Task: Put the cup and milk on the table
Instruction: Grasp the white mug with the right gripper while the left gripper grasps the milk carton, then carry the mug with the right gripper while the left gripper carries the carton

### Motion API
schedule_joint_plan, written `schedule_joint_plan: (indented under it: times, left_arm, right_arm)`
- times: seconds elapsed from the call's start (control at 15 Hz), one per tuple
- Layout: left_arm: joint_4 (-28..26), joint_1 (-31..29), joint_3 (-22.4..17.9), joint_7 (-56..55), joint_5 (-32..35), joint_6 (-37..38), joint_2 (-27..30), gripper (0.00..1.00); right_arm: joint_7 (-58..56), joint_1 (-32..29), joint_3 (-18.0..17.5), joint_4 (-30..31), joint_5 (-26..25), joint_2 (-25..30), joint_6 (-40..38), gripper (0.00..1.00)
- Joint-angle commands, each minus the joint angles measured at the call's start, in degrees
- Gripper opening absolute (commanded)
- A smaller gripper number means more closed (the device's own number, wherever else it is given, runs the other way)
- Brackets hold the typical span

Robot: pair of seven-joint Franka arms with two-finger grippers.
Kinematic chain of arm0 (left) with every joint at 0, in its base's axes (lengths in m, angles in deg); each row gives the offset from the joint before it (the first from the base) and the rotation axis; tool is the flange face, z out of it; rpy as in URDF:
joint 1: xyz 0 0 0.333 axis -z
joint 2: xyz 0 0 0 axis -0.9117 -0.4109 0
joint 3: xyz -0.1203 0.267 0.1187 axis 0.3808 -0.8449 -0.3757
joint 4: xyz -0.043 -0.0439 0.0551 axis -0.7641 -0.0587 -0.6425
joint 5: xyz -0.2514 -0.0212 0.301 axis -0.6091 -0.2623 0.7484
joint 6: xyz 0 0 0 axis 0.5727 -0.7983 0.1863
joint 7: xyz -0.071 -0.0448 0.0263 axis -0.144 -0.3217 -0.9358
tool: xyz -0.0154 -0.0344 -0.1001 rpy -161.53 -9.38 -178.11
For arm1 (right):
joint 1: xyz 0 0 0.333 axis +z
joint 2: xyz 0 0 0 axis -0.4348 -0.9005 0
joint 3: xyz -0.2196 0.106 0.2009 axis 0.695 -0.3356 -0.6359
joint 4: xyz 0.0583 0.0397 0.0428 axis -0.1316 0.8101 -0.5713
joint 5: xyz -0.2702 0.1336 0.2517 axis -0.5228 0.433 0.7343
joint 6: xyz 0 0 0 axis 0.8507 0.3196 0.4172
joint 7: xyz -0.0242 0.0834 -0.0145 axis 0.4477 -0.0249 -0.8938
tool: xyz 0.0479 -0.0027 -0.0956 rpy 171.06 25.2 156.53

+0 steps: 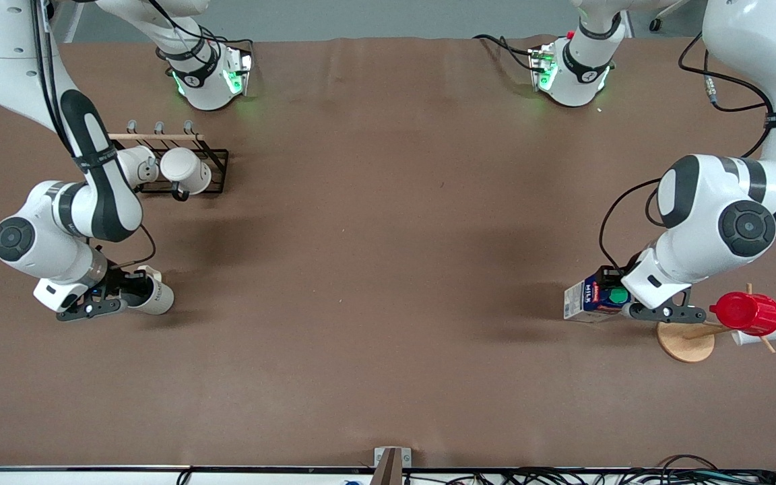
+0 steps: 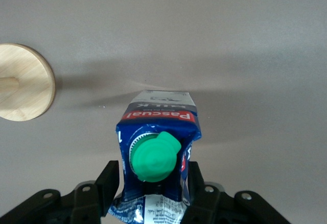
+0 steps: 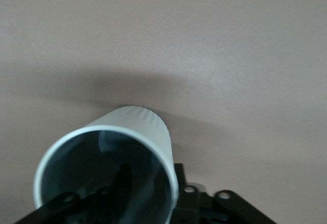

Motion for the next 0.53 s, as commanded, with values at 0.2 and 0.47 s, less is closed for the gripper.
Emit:
schedule_joint_plan:
  times: [0.2, 0.47]
  left_arm:
    - [-0.3, -0.3, 0.4, 0.4, 0.7, 1.1, 0.9, 0.21]
    - [2.4, -0.3, 0.4, 0.4, 0.8, 4.3, 2.8, 0.15]
  right_arm:
    - [3.5, 1.3, -0.3, -2.8, 2.7, 1.6, -6.7, 0.00]
    - [21.5, 9.7, -0.3, -9.1, 2.7, 3.5, -19.0, 0.00]
